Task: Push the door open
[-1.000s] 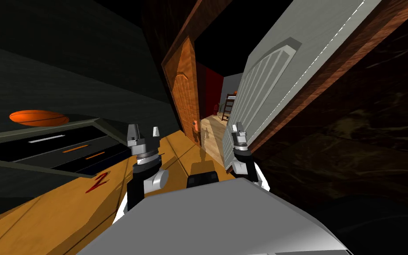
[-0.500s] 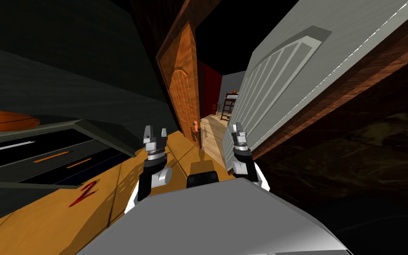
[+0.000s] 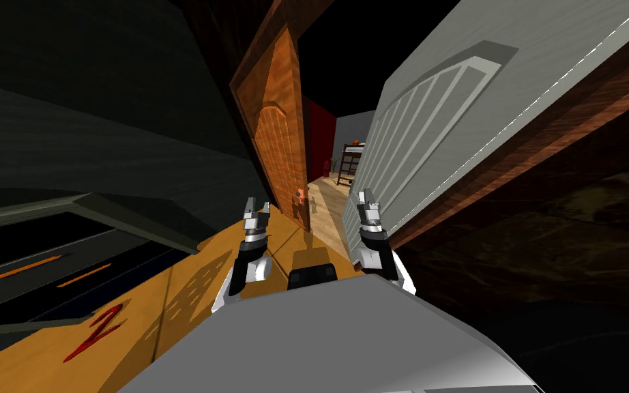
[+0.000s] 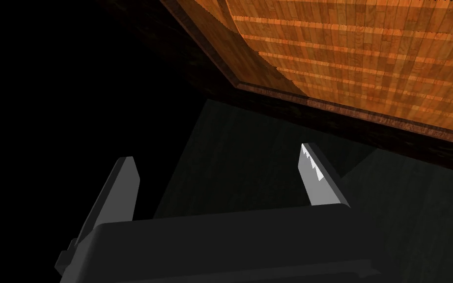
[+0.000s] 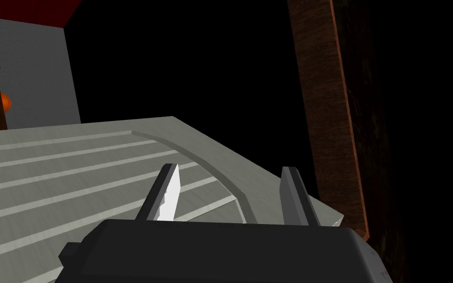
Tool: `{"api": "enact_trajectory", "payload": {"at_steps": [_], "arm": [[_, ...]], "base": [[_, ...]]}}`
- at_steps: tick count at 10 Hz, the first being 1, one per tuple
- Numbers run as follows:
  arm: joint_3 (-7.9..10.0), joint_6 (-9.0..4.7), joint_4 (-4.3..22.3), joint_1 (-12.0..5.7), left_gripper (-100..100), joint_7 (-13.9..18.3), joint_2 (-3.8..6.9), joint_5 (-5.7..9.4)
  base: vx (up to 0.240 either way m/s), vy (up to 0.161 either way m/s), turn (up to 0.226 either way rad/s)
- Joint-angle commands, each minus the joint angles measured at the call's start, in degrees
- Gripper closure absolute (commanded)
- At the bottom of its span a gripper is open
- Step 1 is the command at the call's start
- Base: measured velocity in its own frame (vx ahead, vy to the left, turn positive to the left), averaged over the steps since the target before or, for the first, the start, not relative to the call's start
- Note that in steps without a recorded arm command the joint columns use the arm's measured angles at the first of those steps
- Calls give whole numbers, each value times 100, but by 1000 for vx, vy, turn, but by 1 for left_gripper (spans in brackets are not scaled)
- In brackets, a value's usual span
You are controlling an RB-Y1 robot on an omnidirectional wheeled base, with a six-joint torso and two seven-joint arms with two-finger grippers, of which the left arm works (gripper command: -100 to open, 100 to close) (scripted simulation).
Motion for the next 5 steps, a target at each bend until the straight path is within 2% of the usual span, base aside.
{"api": "enact_trajectory", "payload": {"at_steps": [1,3,5], "arm": [[-70,171,213,-159,-100,42,43,-4],[-165,242,483,-279,-100,74,72,-17],[-264,316,763,-404,-100,107,98,-32]], "base": [[124,136,-147],[93,136,-96],[76,103,-107]]}}
